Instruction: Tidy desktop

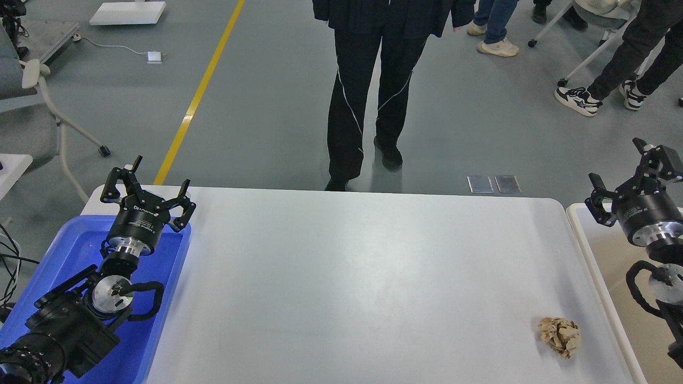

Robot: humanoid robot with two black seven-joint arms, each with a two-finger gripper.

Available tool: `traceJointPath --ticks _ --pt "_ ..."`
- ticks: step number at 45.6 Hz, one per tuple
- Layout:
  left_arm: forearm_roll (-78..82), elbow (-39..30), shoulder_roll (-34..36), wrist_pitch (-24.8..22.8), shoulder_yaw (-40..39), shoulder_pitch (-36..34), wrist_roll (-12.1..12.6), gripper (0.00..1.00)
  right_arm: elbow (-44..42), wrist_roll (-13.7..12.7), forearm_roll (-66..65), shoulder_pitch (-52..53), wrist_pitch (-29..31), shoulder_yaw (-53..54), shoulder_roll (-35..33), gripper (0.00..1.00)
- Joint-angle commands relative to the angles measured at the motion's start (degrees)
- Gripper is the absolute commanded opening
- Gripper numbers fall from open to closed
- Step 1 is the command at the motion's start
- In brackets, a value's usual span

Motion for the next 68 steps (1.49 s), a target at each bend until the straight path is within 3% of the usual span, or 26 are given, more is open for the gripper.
traceJointPath --ticks 1,68 --pt "0.01 -0.01 0.0 -0.08 0.0 0.0 0.0 1.0 0.13 0.02 0.0 -0.62 0.0 0.08 -0.71 1.0" --pt "0.01 -0.01 0.0 0.01 0.0 0.0 0.0 1.0 0.05 0.28 0.09 -1.41 -0.17 0.17 -8.36 1.0"
